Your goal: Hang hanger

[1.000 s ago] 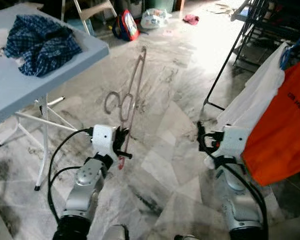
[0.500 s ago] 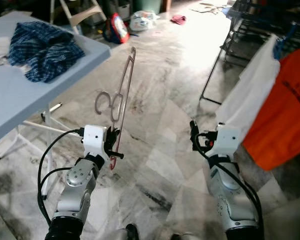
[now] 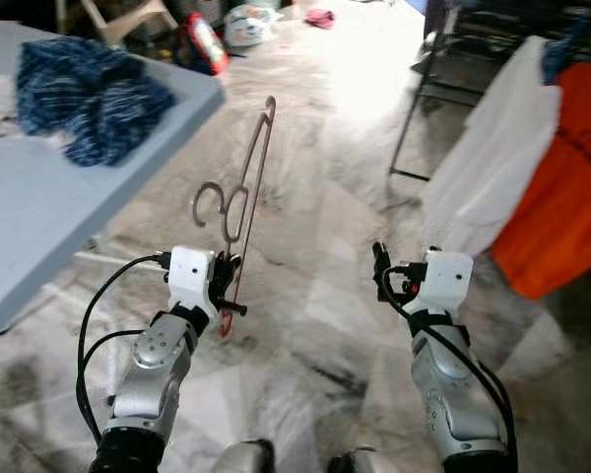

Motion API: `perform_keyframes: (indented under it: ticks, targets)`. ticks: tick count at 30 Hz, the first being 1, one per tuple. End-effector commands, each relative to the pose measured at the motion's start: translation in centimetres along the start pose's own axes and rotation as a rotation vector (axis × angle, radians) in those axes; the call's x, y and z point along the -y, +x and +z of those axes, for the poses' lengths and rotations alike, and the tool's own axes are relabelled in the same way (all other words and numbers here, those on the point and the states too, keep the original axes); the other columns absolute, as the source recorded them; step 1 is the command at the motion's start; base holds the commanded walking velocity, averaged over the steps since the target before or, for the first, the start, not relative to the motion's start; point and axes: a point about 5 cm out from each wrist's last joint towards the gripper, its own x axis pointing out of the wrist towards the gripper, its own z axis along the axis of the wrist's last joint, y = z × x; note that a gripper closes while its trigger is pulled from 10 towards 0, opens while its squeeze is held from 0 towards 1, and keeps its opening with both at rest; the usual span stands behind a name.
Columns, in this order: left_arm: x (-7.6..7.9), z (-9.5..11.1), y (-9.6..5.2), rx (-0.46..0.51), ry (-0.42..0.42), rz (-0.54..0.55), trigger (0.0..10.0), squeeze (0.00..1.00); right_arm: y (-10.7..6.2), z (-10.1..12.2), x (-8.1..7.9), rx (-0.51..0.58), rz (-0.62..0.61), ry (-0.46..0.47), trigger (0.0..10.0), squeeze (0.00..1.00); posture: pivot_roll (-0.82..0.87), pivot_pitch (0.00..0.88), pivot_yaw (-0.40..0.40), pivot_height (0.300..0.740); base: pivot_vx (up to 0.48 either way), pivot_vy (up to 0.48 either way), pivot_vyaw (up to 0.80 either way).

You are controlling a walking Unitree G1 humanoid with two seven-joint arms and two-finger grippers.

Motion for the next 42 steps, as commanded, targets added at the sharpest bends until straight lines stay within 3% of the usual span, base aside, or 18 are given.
perform_keyframes:
  ticks: [1,20,28,32,33,35,36,37,39,40,42]
  targets:
    - [0.4,-0.1,-0.1,0.005,0.013,-0.033,10.0,0.0,-0.3,-0.1,0.6,-0.002,-0.03,-0.001,10.0,0.0,0.09,0.215,0.026,0.74,0.0,0.0,0.0]
    - [0.6,-0.1,-0.1,0.017,0.036,-0.045,10.0,0.0,-0.4,-0.1,0.8,-0.008,-0.023,-0.023,10.0,0.0,0.09,0.235,0.011,0.74,0.0,0.0,0.0]
    - [0.9,-1.4,-0.3,-0.066,0.162,-0.168,10.0,0.0,-0.5,-0.1,0.9,-0.016,0.068,-0.107,10.0,0.0,0.08,0.245,0.001,0.74,0.0,0.0,0.0]
    - [-0.8,-2.8,-0.5,-0.217,0.241,-0.231,10.0,0.0,-0.4,1.3,2.2,0.007,0.246,-0.236,10.0,0.0,0.07,0.253,0.006,0.74,0.0,0.0,0.0]
    - [-1.8,-2.8,-0.3,-0.258,0.271,-0.233,10.0,0.0,-0.3,2.1,3.0,0.007,0.346,-0.306,10.0,0.0,0.07,0.255,0.01,0.74,0.0,0.0,0.0]
    - [-2.2,-2.8,-0.3,-0.267,0.288,-0.231,10.0,0.0,-0.3,2.4,3.2,0.005,0.378,-0.326,10.0,0.0,0.07,0.255,0.01,0.74,0.0,0.0,0.0]
    - [-2.9,-2.2,0.1,-0.272,0.332,-0.244,10.0,0.0,-0.4,3.6,4.0,0.002,0.493,-0.389,10.0,0.0,0.06,0.258,0.014,0.74,0.0,0.0,0.0]
    - [-2.9,-2.2,0.1,-0.272,0.332,-0.244,10.0,0.0,-0.4,3.6,4.0,0.002,0.493,-0.389,10.0,0.0,0.06,0.258,0.014,0.74,0.0,0.0,0.0]
    - [-3.2,-1.4,0.6,-0.264,0.404,-0.293,10.0,0.0,-0.7,5.1,4.6,-0.011,0.652,-0.477,10.0,0.0,0.06,0.26,0.019,0.74,0.0,0.0,0.0]
    - [-3.2,-1.4,0.6,-0.264,0.404,-0.293,10.0,0.0,-0.7,5.1,4.6,-0.011,0.652,-0.477,10.0,0.0,0.06,0.26,0.019,0.74,0.0,0.0,0.0]
    - [-2.7,-0.6,0.8,-0.227,0.505,-0.39,10.0,0.0,-0.9,6.1,5.0,-0.046,0.781,-0.53,10.0,0.0,0.05,0.263,0.024,0.74,0.0,0.0,0.0]
